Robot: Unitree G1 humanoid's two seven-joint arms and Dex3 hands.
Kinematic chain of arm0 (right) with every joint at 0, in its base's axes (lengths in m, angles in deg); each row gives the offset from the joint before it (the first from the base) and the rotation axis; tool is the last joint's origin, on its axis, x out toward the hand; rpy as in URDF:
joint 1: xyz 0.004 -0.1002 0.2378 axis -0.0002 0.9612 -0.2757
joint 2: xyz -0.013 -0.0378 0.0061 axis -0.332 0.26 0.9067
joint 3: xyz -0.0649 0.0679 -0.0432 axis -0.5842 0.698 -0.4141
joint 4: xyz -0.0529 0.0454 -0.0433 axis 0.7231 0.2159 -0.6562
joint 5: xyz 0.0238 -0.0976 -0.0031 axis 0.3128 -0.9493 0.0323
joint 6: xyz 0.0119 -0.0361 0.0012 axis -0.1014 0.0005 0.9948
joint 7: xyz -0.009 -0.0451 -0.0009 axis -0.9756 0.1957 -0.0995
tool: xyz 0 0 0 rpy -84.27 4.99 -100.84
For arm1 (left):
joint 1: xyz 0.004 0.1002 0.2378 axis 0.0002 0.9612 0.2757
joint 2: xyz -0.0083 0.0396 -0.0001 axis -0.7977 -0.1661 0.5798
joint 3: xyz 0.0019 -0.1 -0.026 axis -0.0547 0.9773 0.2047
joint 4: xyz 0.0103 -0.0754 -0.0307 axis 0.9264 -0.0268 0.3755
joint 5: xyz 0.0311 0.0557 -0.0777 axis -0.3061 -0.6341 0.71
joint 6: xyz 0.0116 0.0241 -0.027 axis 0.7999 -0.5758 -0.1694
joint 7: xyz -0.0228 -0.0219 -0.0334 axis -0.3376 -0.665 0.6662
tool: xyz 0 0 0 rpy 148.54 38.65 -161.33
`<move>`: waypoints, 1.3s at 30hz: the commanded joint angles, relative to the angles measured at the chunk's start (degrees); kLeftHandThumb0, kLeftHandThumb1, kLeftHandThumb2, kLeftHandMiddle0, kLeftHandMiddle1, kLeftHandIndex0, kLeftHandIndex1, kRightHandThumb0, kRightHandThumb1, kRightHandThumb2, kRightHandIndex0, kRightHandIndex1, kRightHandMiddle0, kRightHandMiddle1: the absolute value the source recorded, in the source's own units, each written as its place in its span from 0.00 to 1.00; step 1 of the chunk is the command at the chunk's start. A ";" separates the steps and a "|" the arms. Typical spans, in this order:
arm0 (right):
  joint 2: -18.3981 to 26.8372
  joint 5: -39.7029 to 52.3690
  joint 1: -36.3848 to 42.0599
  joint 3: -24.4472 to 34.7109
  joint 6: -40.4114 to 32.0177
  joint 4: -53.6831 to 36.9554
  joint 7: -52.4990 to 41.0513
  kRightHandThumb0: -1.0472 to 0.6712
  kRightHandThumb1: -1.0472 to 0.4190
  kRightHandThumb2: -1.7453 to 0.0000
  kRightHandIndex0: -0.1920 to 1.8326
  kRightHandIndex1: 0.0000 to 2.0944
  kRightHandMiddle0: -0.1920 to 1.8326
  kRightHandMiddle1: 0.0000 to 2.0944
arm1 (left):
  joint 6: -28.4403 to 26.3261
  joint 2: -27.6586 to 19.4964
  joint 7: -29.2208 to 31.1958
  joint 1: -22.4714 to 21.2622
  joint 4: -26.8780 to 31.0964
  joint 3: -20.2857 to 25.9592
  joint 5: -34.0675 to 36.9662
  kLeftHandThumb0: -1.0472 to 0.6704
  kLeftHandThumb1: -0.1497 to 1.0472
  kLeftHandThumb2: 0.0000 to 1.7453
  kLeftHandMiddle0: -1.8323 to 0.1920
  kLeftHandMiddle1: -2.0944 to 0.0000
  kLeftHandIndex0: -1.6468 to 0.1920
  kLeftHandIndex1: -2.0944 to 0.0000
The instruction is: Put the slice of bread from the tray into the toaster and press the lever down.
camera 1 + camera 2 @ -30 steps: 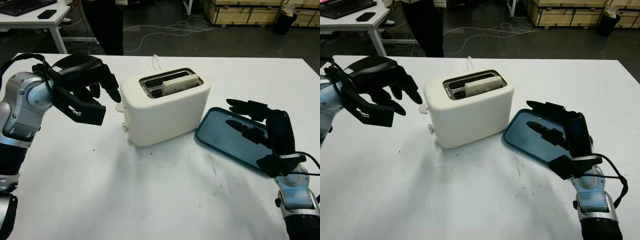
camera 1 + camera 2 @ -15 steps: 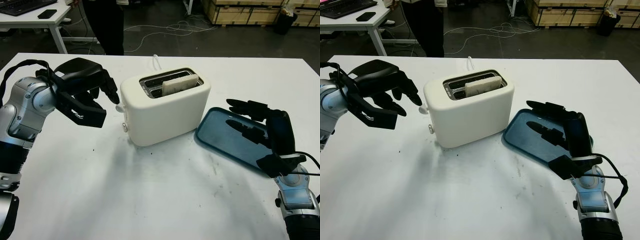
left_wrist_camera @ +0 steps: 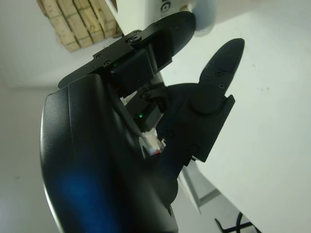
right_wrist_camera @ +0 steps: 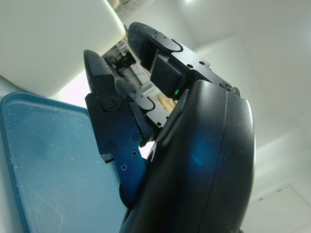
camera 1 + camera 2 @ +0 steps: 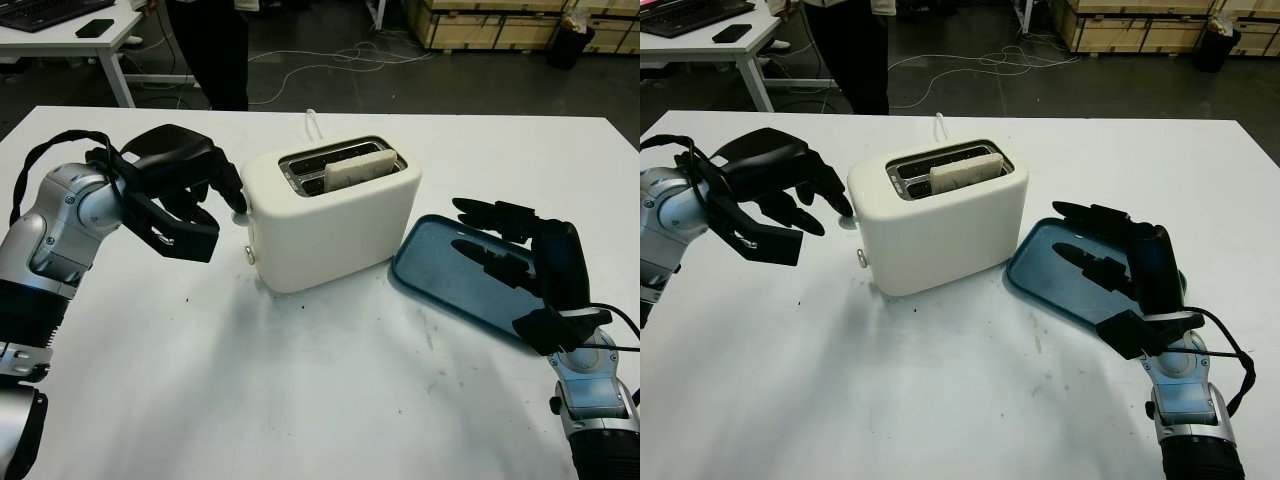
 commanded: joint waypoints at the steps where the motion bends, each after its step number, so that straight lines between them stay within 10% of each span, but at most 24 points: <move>1: -0.43 0.59 -0.06 -0.15 0.55 0.22 0.11 0.43 0.16 1.00 0.62 0.00 0.56 0.00 | 0.80 0.58 0.20 -0.42 -0.89 -0.94 0.39 0.35 0.76 0.01 0.37 0.59 0.18 0.98; 22: -0.50 0.62 0.27 -0.06 0.08 -0.02 0.04 0.44 0.17 1.00 0.62 0.00 0.56 0.00 | 5.06 0.48 -2.07 -0.71 -3.31 -1.79 -0.35 0.41 0.78 0.00 0.41 0.39 0.17 0.99; 27: -0.24 0.77 0.31 0.04 0.58 0.34 -0.04 0.44 0.17 1.00 0.62 0.00 0.56 0.00 | 4.09 1.52 -3.52 0.57 -3.85 -2.77 -1.68 0.40 0.81 0.00 0.41 0.51 0.18 1.00; 35: 0.27 0.30 0.53 0.05 0.14 0.23 -0.26 0.44 0.17 1.00 0.62 0.00 0.56 0.00 | -2.18 21.91 -11.79 4.54 -28.97 -15.03 -6.11 0.43 0.86 0.01 0.39 0.72 0.25 1.00; 39: 0.89 0.59 0.37 0.30 -0.05 -0.38 -0.79 0.45 0.17 1.00 0.62 0.00 0.56 0.00 | 0.86 25.12 -13.34 6.81 -31.05 -16.86 -5.07 0.42 0.86 0.00 0.37 0.68 0.24 0.99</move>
